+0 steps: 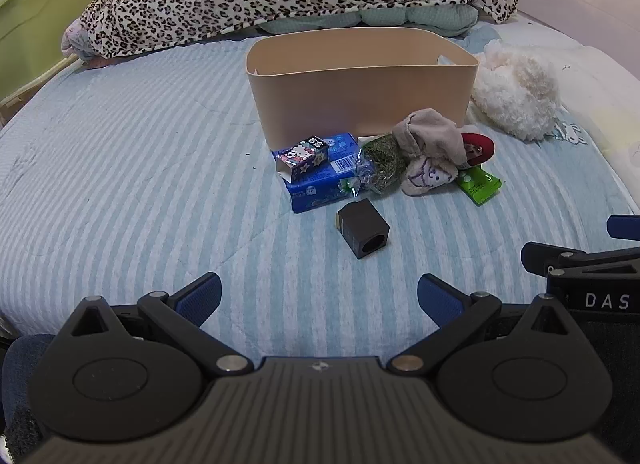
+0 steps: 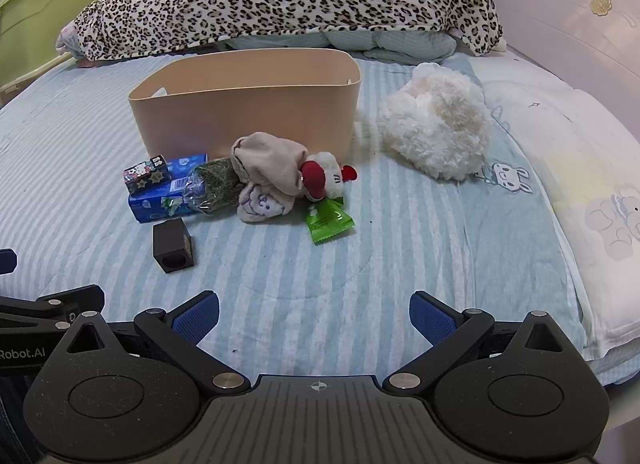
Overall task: Organize objects
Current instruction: 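Move the left tool toward the black cube in front of the basket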
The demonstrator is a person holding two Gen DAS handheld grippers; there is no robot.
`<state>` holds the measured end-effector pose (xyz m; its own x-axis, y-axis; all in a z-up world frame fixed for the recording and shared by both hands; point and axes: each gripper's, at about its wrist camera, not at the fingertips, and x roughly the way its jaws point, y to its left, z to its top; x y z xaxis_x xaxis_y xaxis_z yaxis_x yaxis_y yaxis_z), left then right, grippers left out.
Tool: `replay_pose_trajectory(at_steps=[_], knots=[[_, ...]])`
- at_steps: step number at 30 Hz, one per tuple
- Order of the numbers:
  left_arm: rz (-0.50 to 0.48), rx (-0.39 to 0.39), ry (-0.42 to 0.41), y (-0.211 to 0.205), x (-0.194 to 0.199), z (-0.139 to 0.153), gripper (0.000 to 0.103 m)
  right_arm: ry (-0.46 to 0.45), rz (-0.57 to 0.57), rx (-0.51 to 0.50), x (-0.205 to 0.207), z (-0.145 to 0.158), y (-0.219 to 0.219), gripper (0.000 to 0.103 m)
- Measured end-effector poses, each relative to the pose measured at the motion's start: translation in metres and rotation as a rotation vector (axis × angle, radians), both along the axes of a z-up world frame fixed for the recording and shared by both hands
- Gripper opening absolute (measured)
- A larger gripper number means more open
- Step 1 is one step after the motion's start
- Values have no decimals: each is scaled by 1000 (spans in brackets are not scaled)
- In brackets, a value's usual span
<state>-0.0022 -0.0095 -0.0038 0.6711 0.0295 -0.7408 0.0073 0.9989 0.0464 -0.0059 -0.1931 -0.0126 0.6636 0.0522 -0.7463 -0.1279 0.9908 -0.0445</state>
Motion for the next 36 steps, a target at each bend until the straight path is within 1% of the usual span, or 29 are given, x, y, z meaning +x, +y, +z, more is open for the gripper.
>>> replay_pose_trajectory(at_steps=[29, 36], knots=[[6, 0, 3, -3, 4, 1, 103, 2, 0, 0, 1, 0, -3, 103], [7, -6, -2, -7, 7, 2, 103, 4, -4, -1, 5, 0, -9, 103]])
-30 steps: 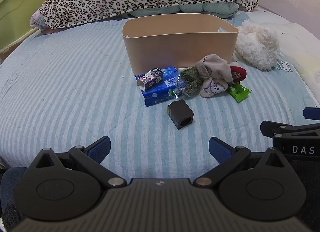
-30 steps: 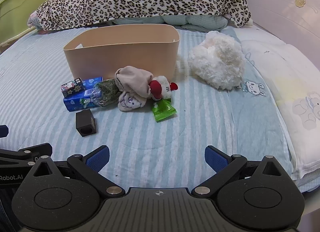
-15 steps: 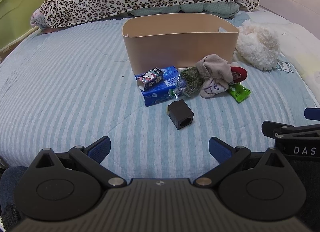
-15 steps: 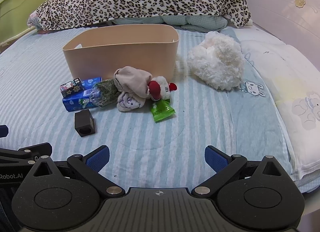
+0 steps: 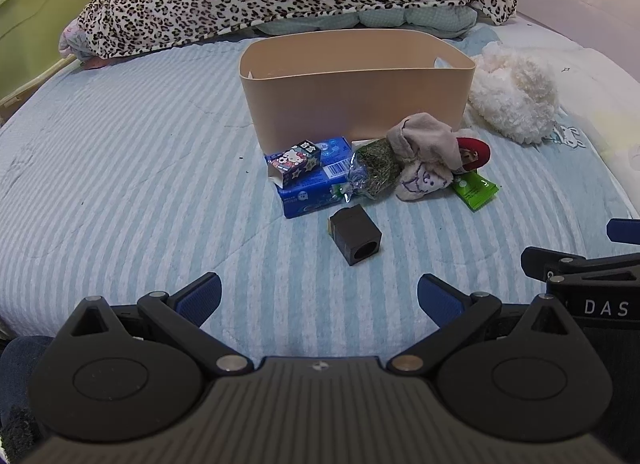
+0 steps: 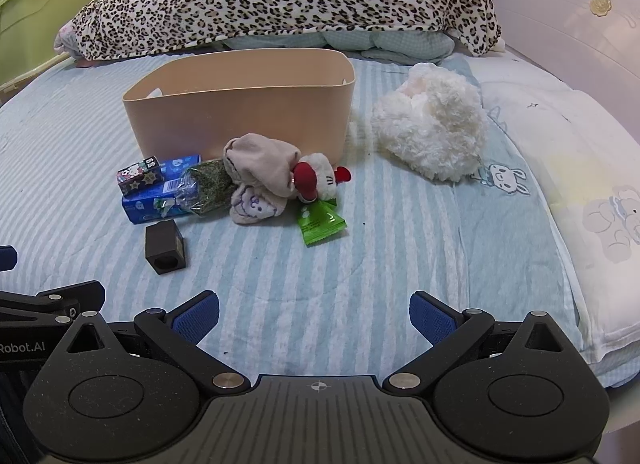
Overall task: Organize objects
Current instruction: 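Move the left tool toward the black cube in front of the basket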
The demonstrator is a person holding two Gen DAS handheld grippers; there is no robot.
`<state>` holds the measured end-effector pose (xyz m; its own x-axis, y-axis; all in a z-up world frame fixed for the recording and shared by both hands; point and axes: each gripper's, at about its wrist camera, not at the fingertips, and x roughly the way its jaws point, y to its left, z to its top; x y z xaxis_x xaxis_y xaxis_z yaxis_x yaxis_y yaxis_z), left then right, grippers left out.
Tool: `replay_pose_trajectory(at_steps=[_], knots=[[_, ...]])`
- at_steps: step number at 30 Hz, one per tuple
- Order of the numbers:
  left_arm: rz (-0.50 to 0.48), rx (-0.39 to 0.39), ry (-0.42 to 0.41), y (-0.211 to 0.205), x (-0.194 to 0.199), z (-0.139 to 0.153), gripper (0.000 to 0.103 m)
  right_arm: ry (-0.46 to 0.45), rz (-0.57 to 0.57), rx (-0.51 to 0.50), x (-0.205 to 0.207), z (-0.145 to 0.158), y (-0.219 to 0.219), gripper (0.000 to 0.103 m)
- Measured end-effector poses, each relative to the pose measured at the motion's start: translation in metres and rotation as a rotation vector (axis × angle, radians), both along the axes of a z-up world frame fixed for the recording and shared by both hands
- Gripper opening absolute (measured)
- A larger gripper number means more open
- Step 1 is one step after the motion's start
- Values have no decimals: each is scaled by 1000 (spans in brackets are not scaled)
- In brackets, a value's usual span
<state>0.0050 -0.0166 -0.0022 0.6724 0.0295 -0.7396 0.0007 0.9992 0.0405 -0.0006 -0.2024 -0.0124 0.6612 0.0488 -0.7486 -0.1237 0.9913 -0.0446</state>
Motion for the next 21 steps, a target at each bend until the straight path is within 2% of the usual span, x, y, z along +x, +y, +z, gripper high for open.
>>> replay_pose_trajectory(at_steps=[11, 21], knots=[[24, -8, -12, -8, 17, -5, 103, -31, 4, -1, 17, 1, -7, 103], [83, -29, 16, -4, 58, -21, 103, -68, 33, 11, 51, -3, -8, 101]])
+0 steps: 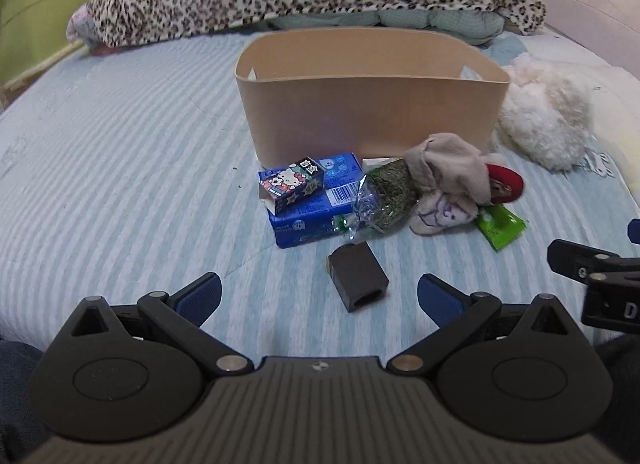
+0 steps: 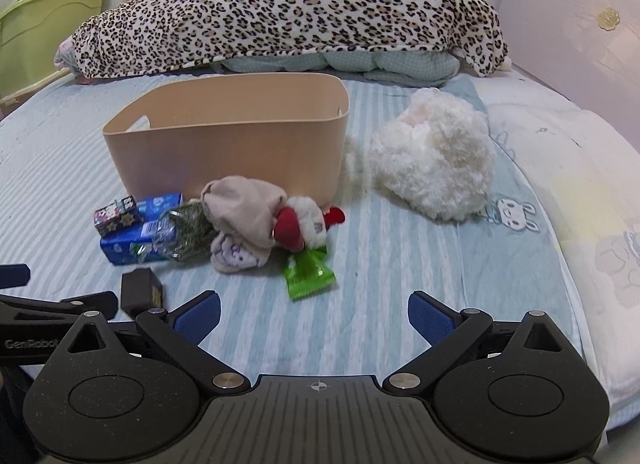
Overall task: Organize objects
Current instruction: 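Move the left tool toward the black cube in front of the basket, then grasp the black cube with the left tool while the right tool grasps the beige sock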
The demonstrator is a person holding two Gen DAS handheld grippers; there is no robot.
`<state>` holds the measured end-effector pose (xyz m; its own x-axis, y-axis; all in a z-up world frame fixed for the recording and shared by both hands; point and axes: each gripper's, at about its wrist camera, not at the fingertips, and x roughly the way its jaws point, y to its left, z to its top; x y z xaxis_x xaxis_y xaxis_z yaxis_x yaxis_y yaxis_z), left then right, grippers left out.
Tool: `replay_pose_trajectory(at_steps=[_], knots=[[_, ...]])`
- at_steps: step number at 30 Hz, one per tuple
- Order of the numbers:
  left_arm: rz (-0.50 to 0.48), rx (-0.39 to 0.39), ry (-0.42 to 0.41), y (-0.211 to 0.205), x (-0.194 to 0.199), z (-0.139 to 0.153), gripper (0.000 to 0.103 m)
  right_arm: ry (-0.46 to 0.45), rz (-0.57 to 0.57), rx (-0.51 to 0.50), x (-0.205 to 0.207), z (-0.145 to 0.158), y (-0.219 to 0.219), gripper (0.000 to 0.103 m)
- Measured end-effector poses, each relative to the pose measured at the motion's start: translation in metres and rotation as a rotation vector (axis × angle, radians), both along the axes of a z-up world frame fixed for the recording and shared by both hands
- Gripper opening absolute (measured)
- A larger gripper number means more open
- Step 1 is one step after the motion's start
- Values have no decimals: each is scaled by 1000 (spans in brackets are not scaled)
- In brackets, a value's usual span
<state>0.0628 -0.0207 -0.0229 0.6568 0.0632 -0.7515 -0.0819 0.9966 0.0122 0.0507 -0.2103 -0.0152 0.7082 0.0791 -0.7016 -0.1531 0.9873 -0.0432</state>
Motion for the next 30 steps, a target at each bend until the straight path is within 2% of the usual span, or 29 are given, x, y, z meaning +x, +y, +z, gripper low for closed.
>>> replay_pose_trajectory(at_steps=[7, 13, 16, 18, 21, 27, 30], knots=[[32, -19, 59, 5, 32, -23, 103, -17, 22, 6, 28, -10, 1, 101], [44, -68, 109, 12, 45, -41, 103, -40, 24, 62, 44, -17, -2, 89], [41, -85, 121, 14, 47, -44, 103, -75, 51, 78, 47, -14, 1, 87], [32, -89, 121, 14, 47, -45, 94, -96, 73, 75, 50, -11, 5, 86], [10, -86, 139, 12, 47, -48, 92, -106, 108, 88, 58, -9, 13, 84], [-9, -83, 150, 13, 48, -51, 87, -67, 162, 82, 76, -17, 32, 74], [-17, -79, 149, 14, 48, -49, 78, -47, 177, 65, 80, -24, 42, 68]])
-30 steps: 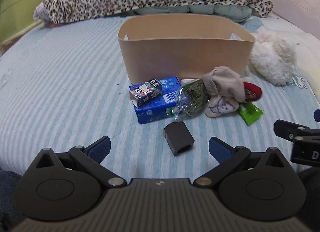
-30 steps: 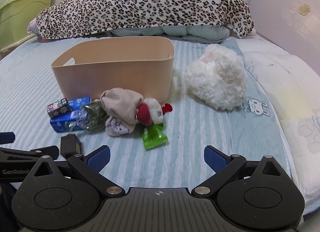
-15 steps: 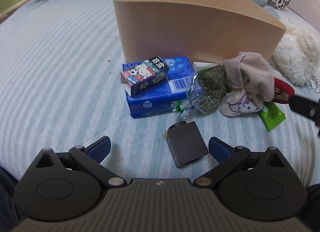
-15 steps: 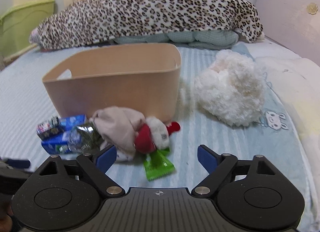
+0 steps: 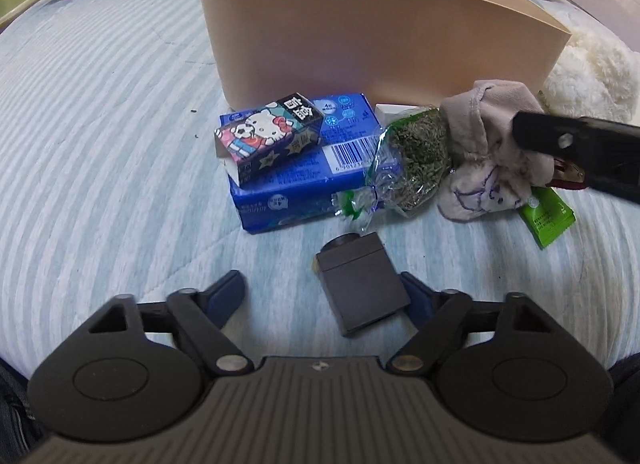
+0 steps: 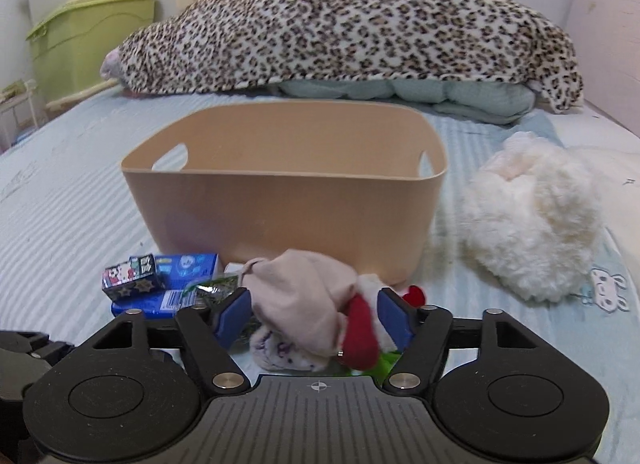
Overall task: Organize objects
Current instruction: 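Grasp the black cube with the left tool while the right tool grasps the beige sock, then carry the black cube and sock over the basket and release both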
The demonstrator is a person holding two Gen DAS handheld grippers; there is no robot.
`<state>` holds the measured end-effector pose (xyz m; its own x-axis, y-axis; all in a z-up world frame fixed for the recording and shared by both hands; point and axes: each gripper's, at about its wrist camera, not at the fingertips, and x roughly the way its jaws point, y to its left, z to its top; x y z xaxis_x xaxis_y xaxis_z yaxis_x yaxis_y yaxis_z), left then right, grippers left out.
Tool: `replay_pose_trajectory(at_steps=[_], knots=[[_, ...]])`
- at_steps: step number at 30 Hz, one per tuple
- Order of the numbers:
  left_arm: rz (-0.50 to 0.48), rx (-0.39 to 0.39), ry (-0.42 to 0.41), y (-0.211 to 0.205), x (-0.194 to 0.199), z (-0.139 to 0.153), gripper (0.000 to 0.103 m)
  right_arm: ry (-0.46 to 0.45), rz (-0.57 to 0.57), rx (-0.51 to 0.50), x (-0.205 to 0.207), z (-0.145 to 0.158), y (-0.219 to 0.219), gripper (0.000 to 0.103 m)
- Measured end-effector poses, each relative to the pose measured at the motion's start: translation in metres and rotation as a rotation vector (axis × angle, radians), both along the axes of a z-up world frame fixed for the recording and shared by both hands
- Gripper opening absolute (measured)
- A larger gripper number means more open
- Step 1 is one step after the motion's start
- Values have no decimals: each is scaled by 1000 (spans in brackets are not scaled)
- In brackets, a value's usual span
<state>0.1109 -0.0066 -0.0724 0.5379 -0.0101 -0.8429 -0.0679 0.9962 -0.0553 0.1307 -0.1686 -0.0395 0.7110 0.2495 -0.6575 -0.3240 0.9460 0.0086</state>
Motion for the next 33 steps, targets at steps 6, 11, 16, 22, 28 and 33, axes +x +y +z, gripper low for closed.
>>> replay_pose_trajectory(at_steps=[6, 11, 16, 22, 28, 33], knots=[[-11, -12, -6, 7, -5, 8, 35, -12, 16, -38, 2, -10, 12, 32], [-19, -13, -17, 12, -13, 14, 34, -23, 21, -14, -5, -6, 10, 7], [-20, -20, -48, 19, -27, 24, 34, -31, 7, 55, -6, 7, -2, 5], [-14, -26, -116, 27, -40, 53, 34, -77, -6, 94, -8, 35, -8, 5], [-20, -5, -219, 35, -29, 79, 34, -109, -17, 125, -4, 60, -14, 5], [-42, 64, -321, 33, -6, 109, 34, -138, -25, 157, 8, 83, -20, 5]])
